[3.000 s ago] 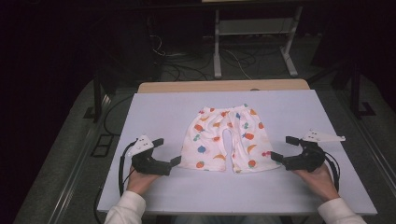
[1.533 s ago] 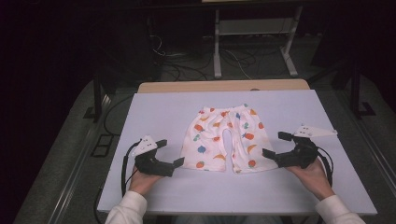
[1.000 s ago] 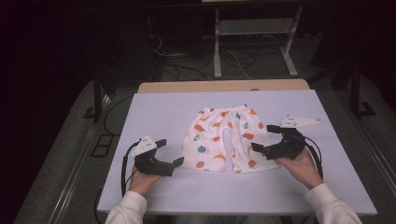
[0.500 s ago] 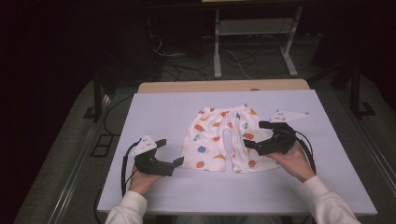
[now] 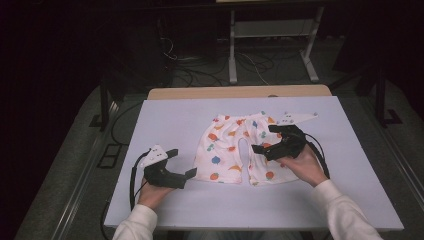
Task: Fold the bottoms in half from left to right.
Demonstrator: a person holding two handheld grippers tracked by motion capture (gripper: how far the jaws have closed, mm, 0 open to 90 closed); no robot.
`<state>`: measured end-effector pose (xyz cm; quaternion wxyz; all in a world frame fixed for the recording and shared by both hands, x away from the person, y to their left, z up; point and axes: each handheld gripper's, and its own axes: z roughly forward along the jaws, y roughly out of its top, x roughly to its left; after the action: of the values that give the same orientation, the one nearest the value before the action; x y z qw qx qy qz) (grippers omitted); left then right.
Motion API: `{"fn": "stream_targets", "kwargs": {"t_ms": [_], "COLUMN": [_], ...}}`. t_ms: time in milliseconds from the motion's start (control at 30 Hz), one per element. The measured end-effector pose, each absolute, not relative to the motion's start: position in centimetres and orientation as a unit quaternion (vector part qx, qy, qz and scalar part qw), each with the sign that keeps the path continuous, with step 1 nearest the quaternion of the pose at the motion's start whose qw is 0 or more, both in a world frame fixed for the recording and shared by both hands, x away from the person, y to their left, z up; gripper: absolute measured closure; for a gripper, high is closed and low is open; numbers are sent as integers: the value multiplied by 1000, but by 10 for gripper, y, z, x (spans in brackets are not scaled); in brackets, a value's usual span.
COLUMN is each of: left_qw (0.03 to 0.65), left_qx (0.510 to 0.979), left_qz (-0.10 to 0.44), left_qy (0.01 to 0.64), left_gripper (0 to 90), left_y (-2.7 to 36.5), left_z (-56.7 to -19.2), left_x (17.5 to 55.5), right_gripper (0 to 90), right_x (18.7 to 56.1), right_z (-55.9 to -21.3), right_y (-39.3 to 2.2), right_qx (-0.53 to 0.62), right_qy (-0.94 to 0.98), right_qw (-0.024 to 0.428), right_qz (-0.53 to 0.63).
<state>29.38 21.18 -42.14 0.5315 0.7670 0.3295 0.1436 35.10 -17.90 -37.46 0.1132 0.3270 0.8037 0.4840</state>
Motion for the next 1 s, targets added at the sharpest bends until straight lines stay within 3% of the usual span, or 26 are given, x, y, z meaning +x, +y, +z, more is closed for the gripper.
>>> {"fn": "stream_targets", "kwargs": {"t_ms": [1000], "left_qw": [533], "left_qx": [766], "left_qz": [142], "left_qy": [330], "left_gripper": [0], "left_y": [212], "left_z": [-421], "left_x": [294], "right_gripper": [0], "right_x": [391], "right_z": [-377], "right_y": [-139], "right_qx": [327], "right_qy": [810], "right_qw": [89], "right_qz": [478]}}
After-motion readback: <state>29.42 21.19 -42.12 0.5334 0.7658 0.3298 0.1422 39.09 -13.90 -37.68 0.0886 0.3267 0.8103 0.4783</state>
